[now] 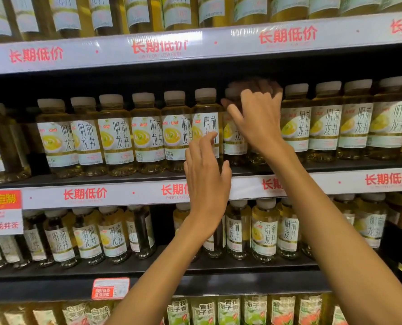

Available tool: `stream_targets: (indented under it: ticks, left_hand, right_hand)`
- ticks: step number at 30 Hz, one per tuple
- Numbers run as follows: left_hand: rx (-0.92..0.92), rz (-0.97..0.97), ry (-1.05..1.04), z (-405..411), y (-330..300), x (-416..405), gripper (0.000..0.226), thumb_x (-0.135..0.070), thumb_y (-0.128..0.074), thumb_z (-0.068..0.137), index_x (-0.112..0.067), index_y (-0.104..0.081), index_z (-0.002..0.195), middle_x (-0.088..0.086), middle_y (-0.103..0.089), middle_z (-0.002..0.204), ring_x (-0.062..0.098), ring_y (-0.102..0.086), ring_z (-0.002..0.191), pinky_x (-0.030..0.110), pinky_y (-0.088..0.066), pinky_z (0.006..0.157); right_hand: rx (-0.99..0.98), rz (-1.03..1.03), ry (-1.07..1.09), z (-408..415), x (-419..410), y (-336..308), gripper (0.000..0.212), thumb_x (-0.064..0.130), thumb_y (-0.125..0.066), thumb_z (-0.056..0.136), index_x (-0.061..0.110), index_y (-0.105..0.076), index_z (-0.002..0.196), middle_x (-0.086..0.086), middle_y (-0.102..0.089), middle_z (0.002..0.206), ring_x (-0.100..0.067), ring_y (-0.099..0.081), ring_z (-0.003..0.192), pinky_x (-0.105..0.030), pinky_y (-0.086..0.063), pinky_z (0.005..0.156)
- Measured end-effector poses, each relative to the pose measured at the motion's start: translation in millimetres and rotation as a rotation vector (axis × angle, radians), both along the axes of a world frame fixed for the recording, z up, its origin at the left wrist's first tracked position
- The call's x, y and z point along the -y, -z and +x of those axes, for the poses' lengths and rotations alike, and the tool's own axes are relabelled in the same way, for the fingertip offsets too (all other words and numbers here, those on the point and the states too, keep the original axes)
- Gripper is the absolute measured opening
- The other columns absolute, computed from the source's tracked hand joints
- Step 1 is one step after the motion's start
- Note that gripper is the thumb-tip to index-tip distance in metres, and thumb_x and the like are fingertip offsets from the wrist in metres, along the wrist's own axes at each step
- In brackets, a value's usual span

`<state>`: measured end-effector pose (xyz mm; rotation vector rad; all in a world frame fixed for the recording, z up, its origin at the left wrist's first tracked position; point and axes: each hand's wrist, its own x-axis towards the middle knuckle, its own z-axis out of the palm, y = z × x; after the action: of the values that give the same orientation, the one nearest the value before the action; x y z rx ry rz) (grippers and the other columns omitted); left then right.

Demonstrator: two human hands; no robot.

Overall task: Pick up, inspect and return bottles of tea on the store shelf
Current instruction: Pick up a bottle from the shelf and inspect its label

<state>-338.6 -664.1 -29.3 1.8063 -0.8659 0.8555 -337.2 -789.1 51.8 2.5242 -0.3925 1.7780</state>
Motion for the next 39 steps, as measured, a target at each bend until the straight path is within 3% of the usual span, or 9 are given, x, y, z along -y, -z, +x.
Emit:
stream_targets:
  ticks: [4,7,11,16,21,24,27,34,39]
  left_hand:
    - [-0.005,-0.019,0.052,1,4,0,0.053,-0.006,-0.063,0.087,-0.011,-0.042,0.135,0.006,-0.047,0.13,0.019,-0.042,0.124,0.03,-0.034,0.107]
    - [0.013,0.037,0.072,0,8,2,0.059,-0.011,-0.065,0.087,-0.011,-0.039,0.14,0.006,-0.045,0.136,0.018,-0.038,0.129,0.029,-0.028,0.109]
    - [0.019,0.101,0.121,-5,12,6,0.068,-0.016,-0.064,0.089,-0.011,-0.029,0.147,0.006,-0.038,0.146,0.016,-0.029,0.137,0.024,-0.019,0.111]
    - [-0.072,0.073,0.258,-11,13,5,0.07,-0.015,-0.062,0.091,-0.012,-0.023,0.149,0.002,-0.03,0.152,0.009,-0.023,0.14,0.007,-0.013,0.108]
    - [-0.16,0.032,0.414,-21,8,-5,0.077,-0.027,-0.07,0.085,-0.015,-0.027,0.148,0.0,-0.039,0.147,0.009,-0.036,0.136,0.027,-0.035,0.111]
    - [-0.254,0.019,0.557,-32,12,-18,0.073,-0.028,-0.077,0.078,-0.018,-0.037,0.139,-0.009,-0.056,0.128,-0.002,-0.054,0.116,0.02,-0.049,0.094]
    - [-0.395,0.051,0.677,-46,29,-33,0.062,-0.026,-0.078,0.077,-0.023,-0.045,0.129,-0.019,-0.062,0.113,-0.008,-0.06,0.103,0.01,-0.05,0.081]
    - [-0.731,0.095,0.874,-82,79,-65,0.047,-0.029,-0.075,0.073,-0.034,-0.055,0.116,-0.019,-0.07,0.108,-0.002,-0.065,0.1,0.011,-0.051,0.077]
    - [-0.966,0.059,0.923,-91,109,-89,0.059,-0.064,-0.067,0.07,-0.041,-0.052,0.122,-0.022,-0.065,0.119,-0.002,-0.06,0.112,0.023,-0.049,0.091]
  right_hand:
    - [0.169,-0.021,-0.183,-12,1,12,0.035,0.034,-0.053,0.095,0.004,-0.058,0.112,-0.014,-0.06,0.107,-0.03,-0.052,0.101,-0.04,-0.034,0.091]
    - [0.25,0.087,-0.513,-24,-1,24,0.04,0.02,-0.061,0.092,0.004,-0.05,0.127,-0.012,-0.047,0.124,-0.022,-0.046,0.116,-0.036,-0.042,0.098]
    - [0.26,0.359,-0.759,-35,-7,36,0.049,0.012,-0.053,0.097,0.005,-0.031,0.14,0.012,-0.041,0.126,0.003,-0.046,0.116,-0.02,-0.042,0.099]
    - [0.346,0.528,-0.908,-53,-20,37,0.043,0.008,-0.048,0.099,0.008,-0.031,0.139,-0.004,-0.046,0.132,-0.009,-0.05,0.121,-0.032,-0.045,0.103]
    - [0.407,0.654,-1.136,-89,-37,29,0.038,0.009,-0.048,0.098,0.012,-0.038,0.134,-0.007,-0.056,0.127,-0.015,-0.058,0.116,-0.031,-0.049,0.096]
    - [0.312,0.772,-1.283,-109,-45,30,0.038,0.011,-0.053,0.096,0.011,-0.044,0.133,-0.01,-0.062,0.123,-0.016,-0.063,0.111,-0.029,-0.051,0.092]
    - [0.199,0.828,-1.297,-121,-48,38,0.039,0.013,-0.061,0.091,0.013,-0.053,0.129,-0.007,-0.068,0.114,-0.018,-0.066,0.106,-0.033,-0.053,0.09]
    - [-0.087,0.985,-1.373,-129,-48,78,0.028,0.026,-0.048,0.093,0.017,-0.058,0.118,-0.001,-0.072,0.096,-0.022,-0.069,0.096,-0.033,-0.054,0.082]
    - [-0.096,1.142,-1.407,-127,-57,116,0.026,0.025,-0.049,0.094,0.015,-0.059,0.116,-0.003,-0.071,0.093,-0.021,-0.069,0.091,-0.032,-0.055,0.08]
